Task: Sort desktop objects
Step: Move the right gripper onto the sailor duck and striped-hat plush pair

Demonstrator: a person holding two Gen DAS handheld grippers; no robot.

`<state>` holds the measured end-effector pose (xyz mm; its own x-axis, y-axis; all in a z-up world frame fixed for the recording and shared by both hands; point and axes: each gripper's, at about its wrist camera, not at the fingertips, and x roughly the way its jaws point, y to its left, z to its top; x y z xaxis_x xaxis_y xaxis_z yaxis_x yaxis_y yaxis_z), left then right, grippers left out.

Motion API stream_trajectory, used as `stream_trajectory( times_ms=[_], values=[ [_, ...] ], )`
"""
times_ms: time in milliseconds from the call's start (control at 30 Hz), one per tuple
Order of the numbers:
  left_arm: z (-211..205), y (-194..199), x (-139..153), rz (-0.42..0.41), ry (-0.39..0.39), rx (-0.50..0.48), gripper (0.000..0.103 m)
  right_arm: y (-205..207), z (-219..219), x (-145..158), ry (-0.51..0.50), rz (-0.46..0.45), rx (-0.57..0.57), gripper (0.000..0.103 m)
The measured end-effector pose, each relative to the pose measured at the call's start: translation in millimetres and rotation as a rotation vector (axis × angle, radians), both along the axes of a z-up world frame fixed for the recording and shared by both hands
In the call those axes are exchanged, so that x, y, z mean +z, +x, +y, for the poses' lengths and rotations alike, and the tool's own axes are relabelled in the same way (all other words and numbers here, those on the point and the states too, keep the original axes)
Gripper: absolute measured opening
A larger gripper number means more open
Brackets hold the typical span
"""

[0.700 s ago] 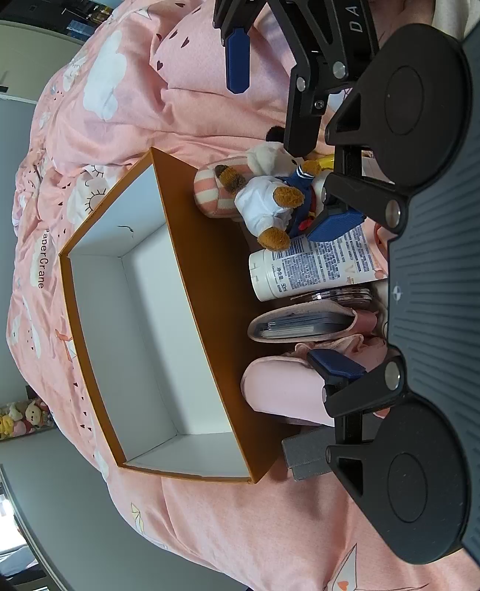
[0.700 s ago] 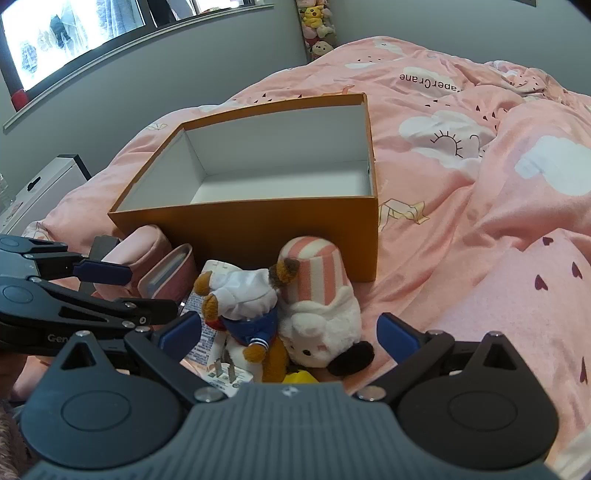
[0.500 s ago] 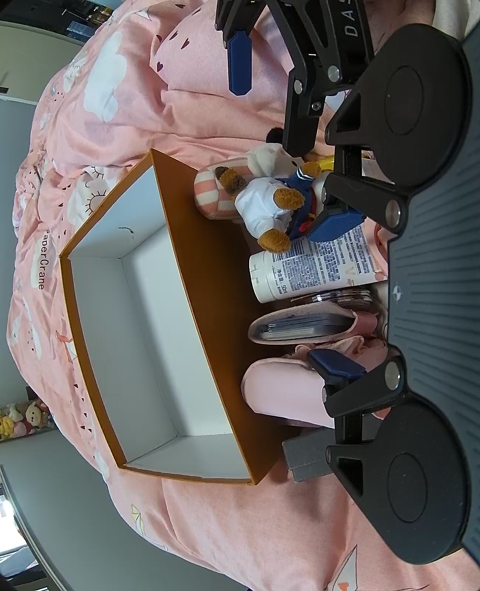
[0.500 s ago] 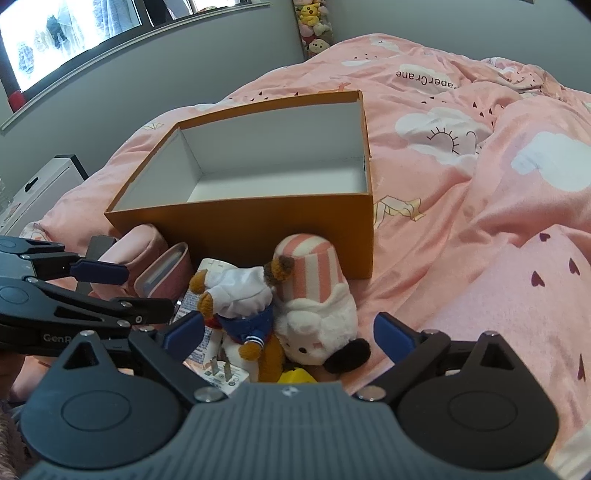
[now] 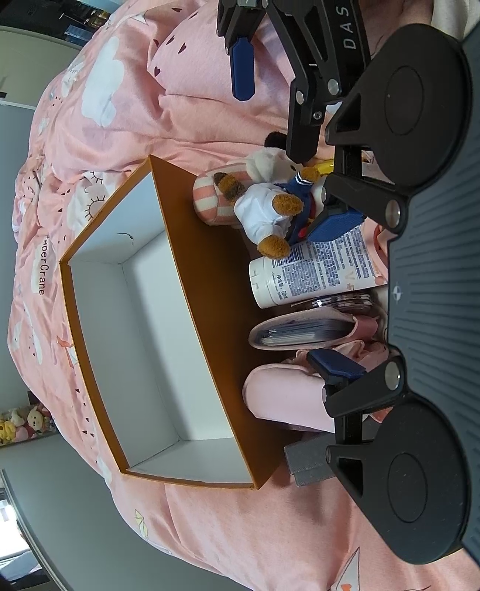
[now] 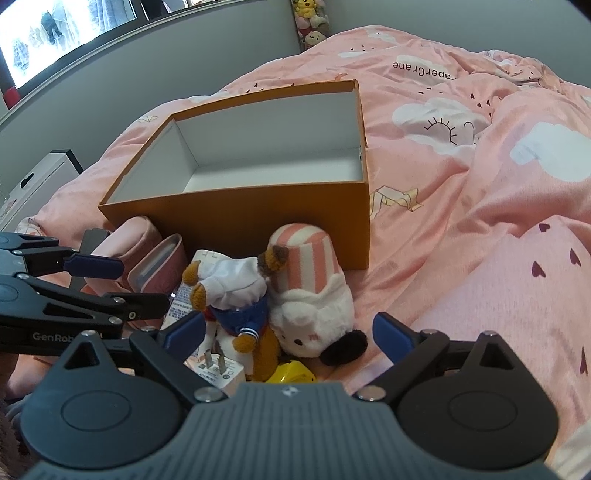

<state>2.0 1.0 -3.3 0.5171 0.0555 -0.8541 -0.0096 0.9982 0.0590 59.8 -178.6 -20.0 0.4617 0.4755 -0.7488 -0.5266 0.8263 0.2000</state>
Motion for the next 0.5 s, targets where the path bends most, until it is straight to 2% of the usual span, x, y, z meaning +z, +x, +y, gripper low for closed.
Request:
stream_trajectory(
  times_ms=[300, 400, 500],
  values=[
    [-4, -2, 4, -0.016, -0.018, -0.048, 0.076, 3, -3, -1, -0.027, -0.001, -0.002, 0.090],
    [-8, -2, 6, -0.029, -0.041, -0.076, 0.076, 7, -12, 3, -0.053, -0.025, -0.019, 0.083],
    [-14, -1, 7, -0.038, -0.078, -0.111, 0.073, 12, -21, 3, -0.079, -0.035, -0.027, 0.071]
  ],
)
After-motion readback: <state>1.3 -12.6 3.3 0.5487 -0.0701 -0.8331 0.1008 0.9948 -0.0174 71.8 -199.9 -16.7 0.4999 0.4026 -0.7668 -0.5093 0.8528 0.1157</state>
